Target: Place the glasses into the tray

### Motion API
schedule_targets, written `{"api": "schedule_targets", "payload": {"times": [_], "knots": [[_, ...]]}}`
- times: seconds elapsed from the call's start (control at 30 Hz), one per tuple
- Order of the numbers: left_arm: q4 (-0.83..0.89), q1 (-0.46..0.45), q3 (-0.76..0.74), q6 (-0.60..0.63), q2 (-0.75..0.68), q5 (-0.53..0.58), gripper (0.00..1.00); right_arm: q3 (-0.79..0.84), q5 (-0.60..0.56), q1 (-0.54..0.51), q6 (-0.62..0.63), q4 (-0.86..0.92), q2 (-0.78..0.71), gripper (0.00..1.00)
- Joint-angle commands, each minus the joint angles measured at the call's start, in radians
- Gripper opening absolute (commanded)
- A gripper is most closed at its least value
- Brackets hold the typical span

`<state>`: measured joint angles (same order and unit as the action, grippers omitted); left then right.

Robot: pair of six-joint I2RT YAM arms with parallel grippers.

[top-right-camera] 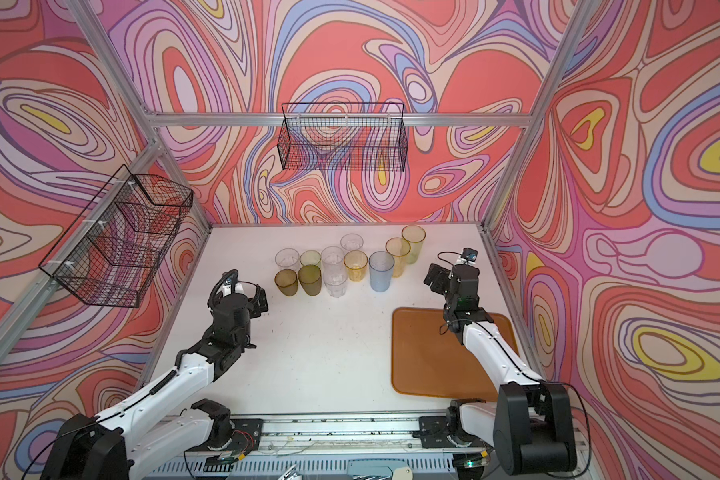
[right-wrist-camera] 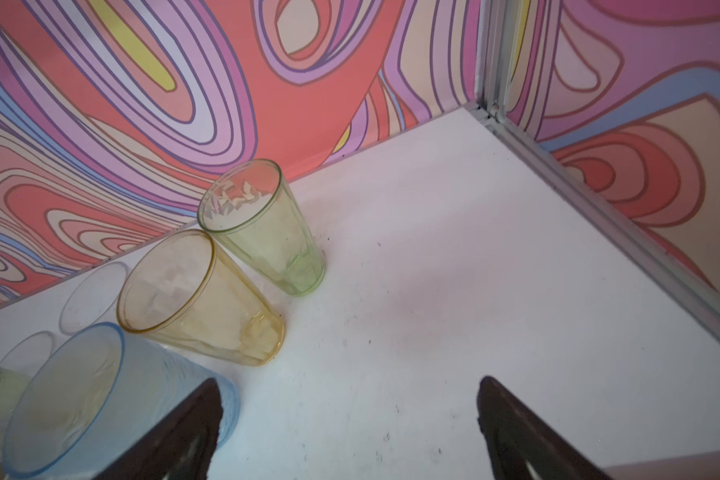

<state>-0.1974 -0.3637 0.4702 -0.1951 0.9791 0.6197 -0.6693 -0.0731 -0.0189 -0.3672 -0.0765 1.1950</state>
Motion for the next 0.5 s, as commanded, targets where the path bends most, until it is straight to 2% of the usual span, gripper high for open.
{"api": "schedule_targets", "payload": {"times": [0.0, 0.17, 0.37, 0.47], "knots": [[0.333, -0.015, 0.083, -0.133, -0.059, 0.032, 1.00, -0.032, 0.100, 0.003, -0.081, 0.236, -0.028, 0.98], [0.529, -0.049, 0.111, -0.225, -0.122, -0.032, 1.00, -0.074, 0.185, 0.003, -0.131, 0.424, -0.025, 0.98], [0.626, -0.107, 0.140, -0.256, -0.124, -0.071, 1.00, -0.067, 0.469, 0.003, -0.158, 0.504, 0.023, 0.96], [0.639, -0.112, 0.157, -0.277, -0.110, -0.132, 1.00, -0.045, 0.524, -0.009, -0.171, 0.520, 0.029, 0.93]]}}
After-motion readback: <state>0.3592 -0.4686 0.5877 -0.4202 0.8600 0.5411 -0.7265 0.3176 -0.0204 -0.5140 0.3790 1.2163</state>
